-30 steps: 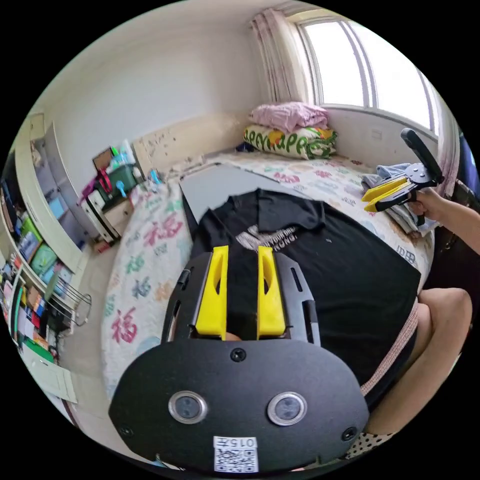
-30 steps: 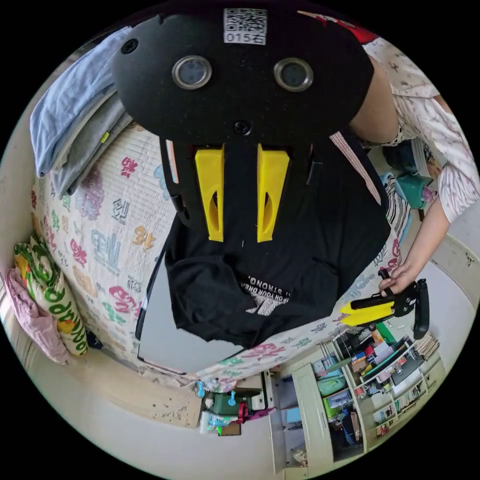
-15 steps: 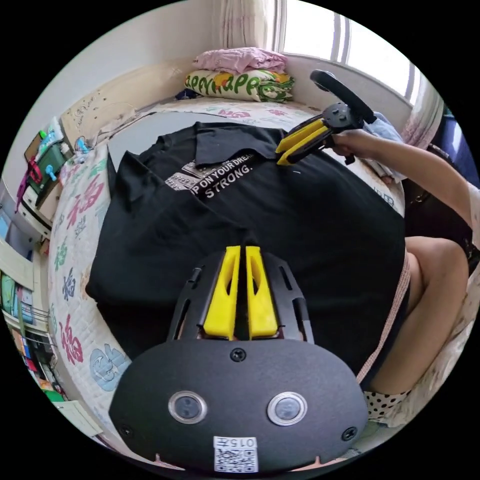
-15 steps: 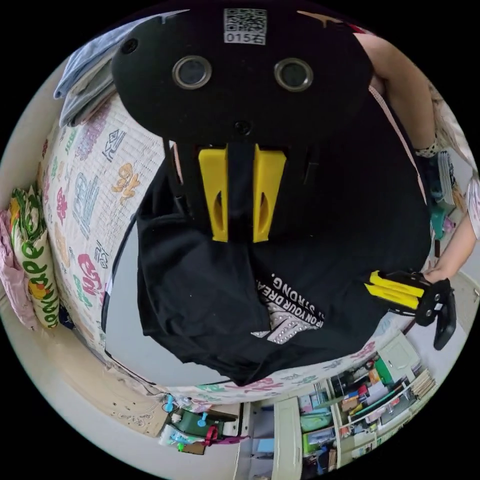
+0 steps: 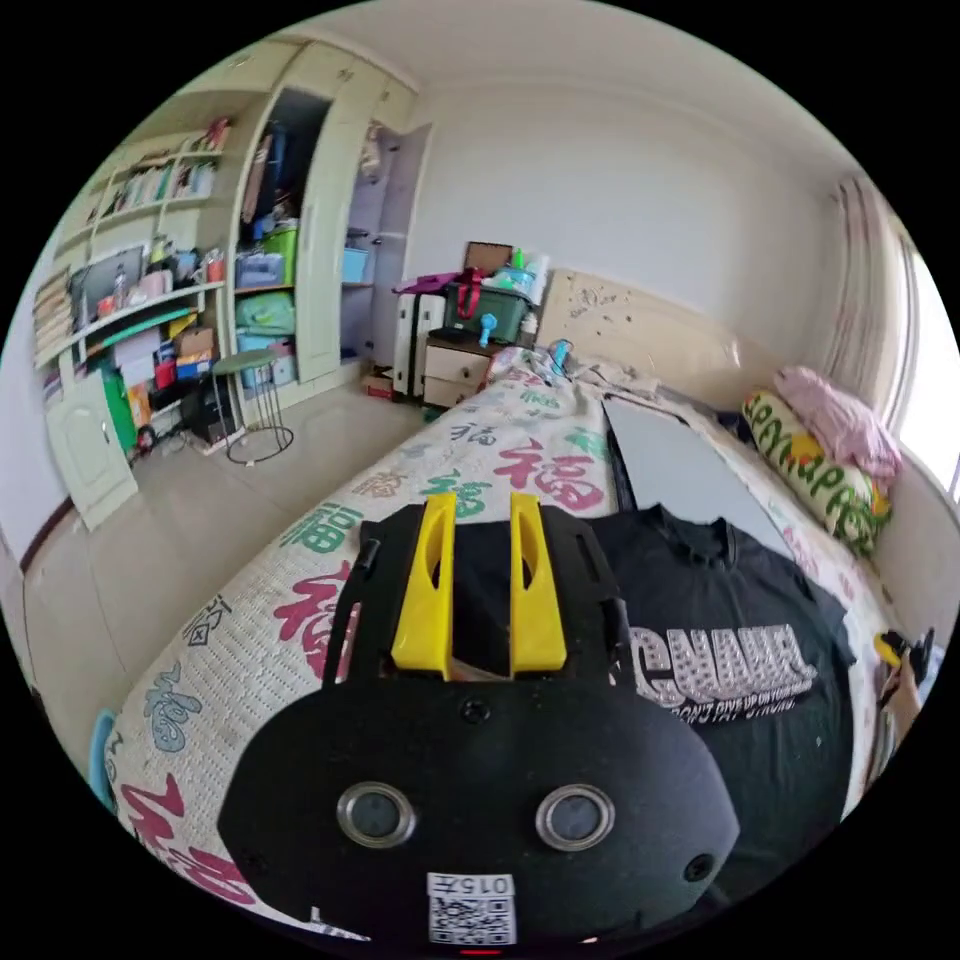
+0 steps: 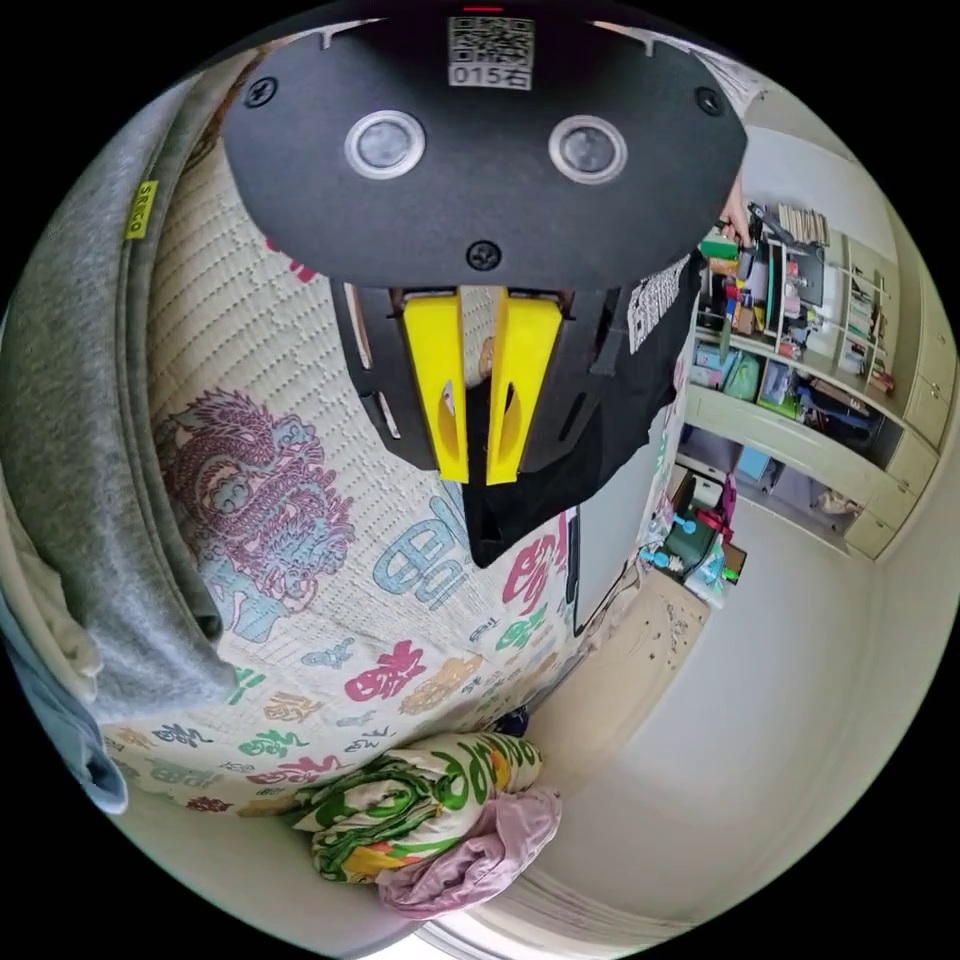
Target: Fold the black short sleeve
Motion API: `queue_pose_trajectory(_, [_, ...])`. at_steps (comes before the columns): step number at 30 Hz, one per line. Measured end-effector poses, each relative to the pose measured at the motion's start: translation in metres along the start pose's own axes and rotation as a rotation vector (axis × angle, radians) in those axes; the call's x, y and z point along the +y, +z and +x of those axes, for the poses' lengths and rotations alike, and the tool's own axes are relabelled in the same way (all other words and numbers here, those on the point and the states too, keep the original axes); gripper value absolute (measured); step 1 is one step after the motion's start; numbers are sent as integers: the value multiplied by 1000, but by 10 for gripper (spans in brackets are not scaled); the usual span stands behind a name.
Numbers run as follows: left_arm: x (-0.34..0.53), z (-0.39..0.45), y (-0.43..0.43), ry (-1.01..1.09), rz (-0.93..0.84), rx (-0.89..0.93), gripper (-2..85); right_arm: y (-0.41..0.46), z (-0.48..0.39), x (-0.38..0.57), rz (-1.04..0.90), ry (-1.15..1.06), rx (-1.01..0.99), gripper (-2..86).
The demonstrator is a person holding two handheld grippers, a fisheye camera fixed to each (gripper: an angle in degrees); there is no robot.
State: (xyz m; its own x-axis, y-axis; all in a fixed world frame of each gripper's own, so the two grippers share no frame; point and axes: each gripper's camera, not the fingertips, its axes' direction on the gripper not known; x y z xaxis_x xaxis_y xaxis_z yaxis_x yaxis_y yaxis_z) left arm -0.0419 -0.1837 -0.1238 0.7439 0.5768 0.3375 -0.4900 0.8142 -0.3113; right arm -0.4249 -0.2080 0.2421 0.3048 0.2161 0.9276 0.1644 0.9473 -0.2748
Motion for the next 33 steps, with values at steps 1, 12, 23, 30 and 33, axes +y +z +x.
queue_pose_trajectory(1, [2, 10, 6, 28, -20, 30, 75, 2, 0, 2, -8, -15, -3, 38])
queue_pose_trajectory(12, [-8, 182, 101, 422, -396, 205, 58, 90, -201, 85, -266, -749, 125, 4])
queue_pose_trajectory(23, [-18, 236, 147, 524, -446, 2, -2, 164, -189, 81, -354, -665, 178, -7])
queue_pose_trajectory(30, [-24, 255, 146, 553, -409, -103, -6, 161, -182, 105, -271, -794, 406, -4])
queue_pose_trajectory(33, [-25, 240, 121, 548, -359, -78, -2, 141, -162, 105, -297, -765, 382, 2])
